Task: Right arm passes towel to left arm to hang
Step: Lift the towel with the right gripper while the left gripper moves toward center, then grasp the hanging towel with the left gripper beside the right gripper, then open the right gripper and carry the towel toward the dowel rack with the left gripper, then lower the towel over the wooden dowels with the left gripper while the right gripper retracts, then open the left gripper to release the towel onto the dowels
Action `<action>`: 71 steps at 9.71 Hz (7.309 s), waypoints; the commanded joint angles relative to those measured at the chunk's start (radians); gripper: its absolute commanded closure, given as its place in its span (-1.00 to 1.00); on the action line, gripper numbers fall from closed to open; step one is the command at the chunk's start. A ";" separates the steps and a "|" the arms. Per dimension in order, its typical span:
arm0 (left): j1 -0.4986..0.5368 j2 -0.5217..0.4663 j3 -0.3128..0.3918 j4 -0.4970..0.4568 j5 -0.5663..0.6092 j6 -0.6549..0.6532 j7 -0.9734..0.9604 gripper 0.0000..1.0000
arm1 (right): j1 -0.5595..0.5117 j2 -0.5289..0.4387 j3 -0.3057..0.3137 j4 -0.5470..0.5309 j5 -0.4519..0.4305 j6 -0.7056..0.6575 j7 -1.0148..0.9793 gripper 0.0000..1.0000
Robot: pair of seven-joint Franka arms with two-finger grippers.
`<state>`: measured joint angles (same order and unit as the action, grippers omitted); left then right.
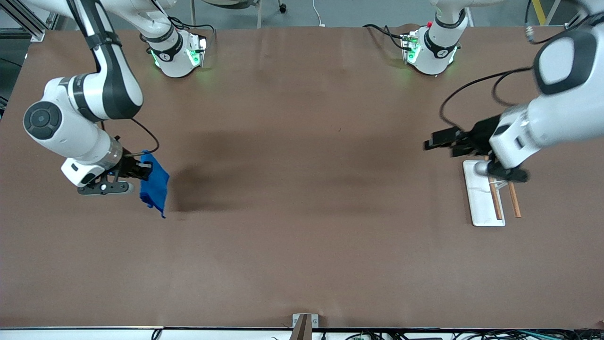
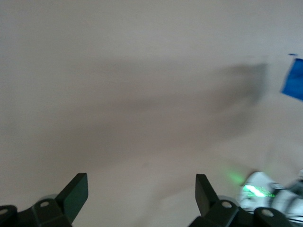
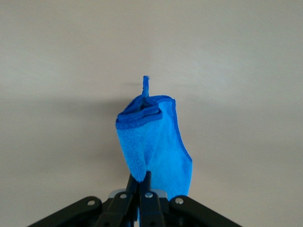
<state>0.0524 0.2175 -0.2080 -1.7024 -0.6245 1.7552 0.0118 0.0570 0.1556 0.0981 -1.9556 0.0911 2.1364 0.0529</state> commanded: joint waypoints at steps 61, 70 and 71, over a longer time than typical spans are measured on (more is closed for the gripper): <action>0.429 0.192 -0.168 0.085 0.606 -0.045 -0.112 1.00 | -0.069 -0.197 -0.210 0.323 -0.093 -0.468 0.033 -1.00; 0.586 0.259 -0.168 0.086 0.773 0.130 0.177 1.00 | -0.080 -0.163 -0.204 0.511 -0.105 -0.662 0.010 -1.00; 0.604 0.275 -0.168 0.086 0.773 0.141 0.192 1.00 | -0.083 -0.163 -0.204 0.501 -0.105 -0.650 0.010 -1.00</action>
<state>0.6393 0.4568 -0.3701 -1.6019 0.1269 1.8642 0.1801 -0.0221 -0.0078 -0.1138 -1.4565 0.0079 1.4883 0.0678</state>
